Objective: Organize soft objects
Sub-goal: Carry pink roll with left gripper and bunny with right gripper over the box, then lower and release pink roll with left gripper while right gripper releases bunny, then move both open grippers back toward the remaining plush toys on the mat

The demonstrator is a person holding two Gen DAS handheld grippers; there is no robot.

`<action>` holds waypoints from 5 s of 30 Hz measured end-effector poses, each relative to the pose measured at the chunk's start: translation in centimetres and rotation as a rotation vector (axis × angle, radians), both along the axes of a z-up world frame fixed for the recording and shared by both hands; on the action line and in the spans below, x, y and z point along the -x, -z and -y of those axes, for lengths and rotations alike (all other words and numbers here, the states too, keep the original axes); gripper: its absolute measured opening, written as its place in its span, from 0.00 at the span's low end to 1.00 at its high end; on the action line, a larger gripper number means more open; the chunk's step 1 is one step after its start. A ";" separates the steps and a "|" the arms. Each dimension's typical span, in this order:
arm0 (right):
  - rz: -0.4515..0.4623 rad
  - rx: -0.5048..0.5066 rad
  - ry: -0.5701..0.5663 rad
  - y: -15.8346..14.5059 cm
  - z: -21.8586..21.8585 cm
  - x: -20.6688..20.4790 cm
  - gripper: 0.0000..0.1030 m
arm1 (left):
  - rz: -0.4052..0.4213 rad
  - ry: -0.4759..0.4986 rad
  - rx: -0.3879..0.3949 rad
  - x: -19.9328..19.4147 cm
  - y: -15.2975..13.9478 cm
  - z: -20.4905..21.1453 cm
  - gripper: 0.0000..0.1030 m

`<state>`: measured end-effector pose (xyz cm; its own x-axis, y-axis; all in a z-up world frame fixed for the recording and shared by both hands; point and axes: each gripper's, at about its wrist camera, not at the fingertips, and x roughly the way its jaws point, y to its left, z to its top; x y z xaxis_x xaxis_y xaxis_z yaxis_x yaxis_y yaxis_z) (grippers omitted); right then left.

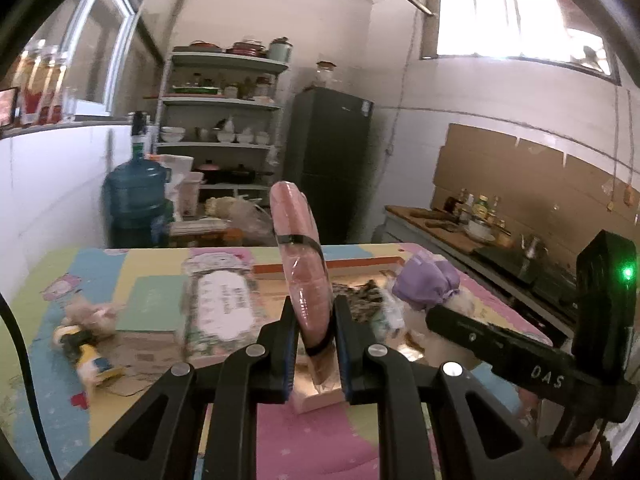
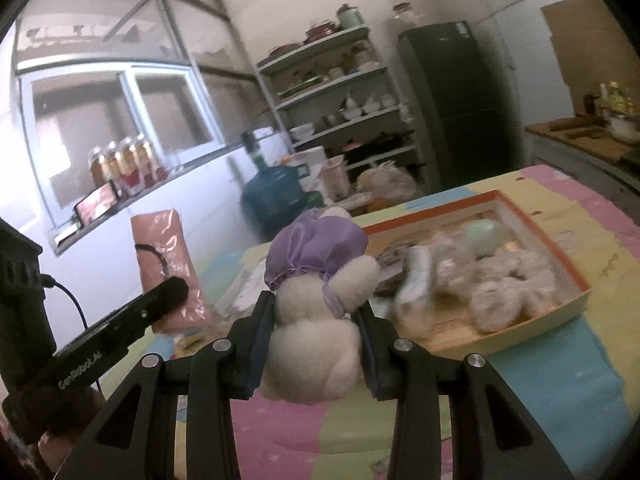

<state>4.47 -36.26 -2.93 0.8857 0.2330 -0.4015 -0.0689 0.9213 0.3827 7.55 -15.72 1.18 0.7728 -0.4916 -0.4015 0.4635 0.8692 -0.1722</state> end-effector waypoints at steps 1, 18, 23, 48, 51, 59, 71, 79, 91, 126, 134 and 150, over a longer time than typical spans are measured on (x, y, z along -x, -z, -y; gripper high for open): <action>0.002 0.000 0.010 -0.1 0.4 0.1 0.39 | 0.000 0.010 -0.001 -0.1 0.0 0.6 0.17; 0.007 -0.023 0.168 0.6 8.9 -0.1 0.39 | -0.037 0.094 -0.045 -3.7 1.4 7.7 0.17; -0.012 -0.027 0.181 1.2 10.0 -1.3 0.39 | -0.065 0.097 -0.059 -5.3 2.0 8.9 0.17; -0.160 -0.025 0.173 4.9 12.8 -8.4 0.39 | -0.282 0.046 -0.112 -14.2 7.0 10.9 0.17; -0.182 -0.026 0.162 5.5 12.8 -8.9 0.40 | -0.310 0.045 -0.116 -14.8 7.7 11.2 0.17; -0.200 -0.035 0.148 6.0 12.9 -9.3 0.41 | -0.371 0.051 -0.079 -15.5 8.8 11.0 0.33; -0.183 -0.041 0.158 5.7 12.7 -8.5 0.56 | -0.296 0.021 -0.102 -13.8 7.5 10.5 0.54; -0.171 -0.042 0.177 5.1 12.6 -7.5 0.61 | -0.253 0.006 -0.101 -12.4 6.2 9.3 0.55; -0.139 -0.035 0.190 3.4 12.1 -5.4 0.61 | -0.219 0.011 -0.083 -10.3 4.6 8.0 0.55; -0.030 0.049 0.095 -2.2 3.5 -0.9 0.61 | -0.106 -0.082 -0.019 -3.2 0.8 -0.7 0.55; -0.009 0.081 0.031 -2.9 -0.1 -0.8 0.61 | -0.072 -0.137 -0.023 -1.9 0.4 -3.9 0.55; -0.008 0.066 -0.143 -1.5 -9.2 -2.2 0.61 | -0.076 -0.318 -0.033 0.3 2.4 -13.8 0.55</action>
